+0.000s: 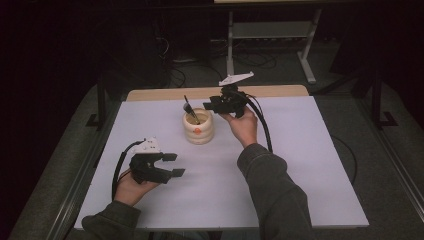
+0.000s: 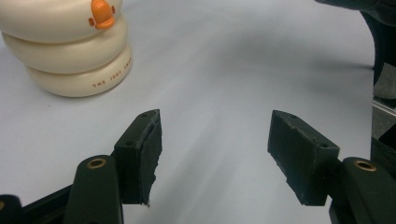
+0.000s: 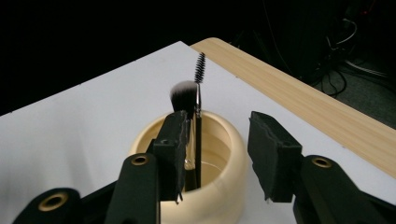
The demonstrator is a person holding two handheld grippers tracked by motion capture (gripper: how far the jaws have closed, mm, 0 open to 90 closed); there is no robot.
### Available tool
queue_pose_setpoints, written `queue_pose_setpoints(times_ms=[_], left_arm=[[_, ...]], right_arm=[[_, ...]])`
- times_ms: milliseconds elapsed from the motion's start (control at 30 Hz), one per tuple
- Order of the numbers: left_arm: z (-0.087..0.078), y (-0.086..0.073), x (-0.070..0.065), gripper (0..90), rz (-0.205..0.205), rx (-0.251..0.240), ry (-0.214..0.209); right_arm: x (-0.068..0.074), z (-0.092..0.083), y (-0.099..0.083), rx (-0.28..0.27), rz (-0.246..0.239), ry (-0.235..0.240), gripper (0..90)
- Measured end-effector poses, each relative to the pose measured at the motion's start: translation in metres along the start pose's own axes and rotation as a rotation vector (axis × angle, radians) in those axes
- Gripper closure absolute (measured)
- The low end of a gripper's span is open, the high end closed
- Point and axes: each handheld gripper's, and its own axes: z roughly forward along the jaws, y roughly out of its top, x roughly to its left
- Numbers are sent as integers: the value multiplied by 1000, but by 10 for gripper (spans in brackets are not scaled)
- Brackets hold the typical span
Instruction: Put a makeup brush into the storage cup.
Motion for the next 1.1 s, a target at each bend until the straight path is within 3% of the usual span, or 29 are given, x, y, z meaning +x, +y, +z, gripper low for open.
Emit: queue_pose_setpoints(times_ms=[133,433,567,733,1100], left_arm=[[-1,0,0,343,-17,-3,3],[0,-1,2,321,-15,3,9],[0,-1,1,321,-30,-3,10],[-1,-1,2,309,-8,-2,23],[-4,-2,3,291,-23,-21,43]], right_arm=[[-4,-9,-5,9,10,-13,521],[-8,-25,-15,3,22,-35,415],[-12,-32,-22,9,38,-42,406],[-15,-40,-31,16,55,-53,386],[-20,-58,-38,11,53,-75,363]])
